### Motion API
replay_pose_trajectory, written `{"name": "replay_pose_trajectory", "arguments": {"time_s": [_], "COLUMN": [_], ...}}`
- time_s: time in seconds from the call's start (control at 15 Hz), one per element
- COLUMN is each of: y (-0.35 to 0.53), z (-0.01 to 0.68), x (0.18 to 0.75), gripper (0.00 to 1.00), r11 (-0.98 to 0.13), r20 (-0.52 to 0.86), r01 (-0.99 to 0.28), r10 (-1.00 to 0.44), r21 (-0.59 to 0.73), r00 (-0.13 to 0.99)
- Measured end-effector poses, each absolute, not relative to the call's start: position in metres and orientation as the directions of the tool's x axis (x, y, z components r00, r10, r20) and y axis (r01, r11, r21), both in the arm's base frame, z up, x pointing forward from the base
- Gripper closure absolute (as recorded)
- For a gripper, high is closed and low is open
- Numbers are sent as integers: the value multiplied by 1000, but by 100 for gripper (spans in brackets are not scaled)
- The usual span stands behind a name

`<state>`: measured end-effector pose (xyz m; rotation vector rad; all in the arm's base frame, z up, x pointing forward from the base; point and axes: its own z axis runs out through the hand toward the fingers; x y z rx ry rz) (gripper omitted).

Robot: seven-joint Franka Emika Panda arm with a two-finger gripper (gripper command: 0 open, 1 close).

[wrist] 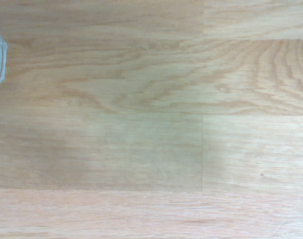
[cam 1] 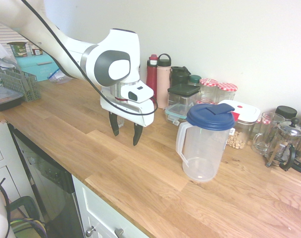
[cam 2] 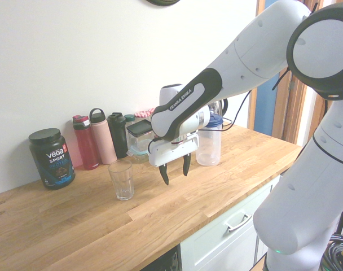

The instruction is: Pour me some water

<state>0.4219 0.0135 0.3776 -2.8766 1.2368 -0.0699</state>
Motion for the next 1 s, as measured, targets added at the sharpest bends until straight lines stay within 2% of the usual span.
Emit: {"name": "replay_pose_trajectory", "arguments": {"time_s": [0.2, 0.33, 0.67, 1.0], "y": [12, 9, -22, -93], "z": [385, 420, 521, 550], "x": [423, 422, 393, 359], "gripper": [0, 0, 0, 0], "r11": [-685, -660, -487, -327], "r20": [49, 92, 153, 166], "r01": [-728, -747, -861, -921], "r10": [-729, -751, -871, -941], "r21": [-38, -76, -146, -210], "r00": [683, 654, 467, 296]}}
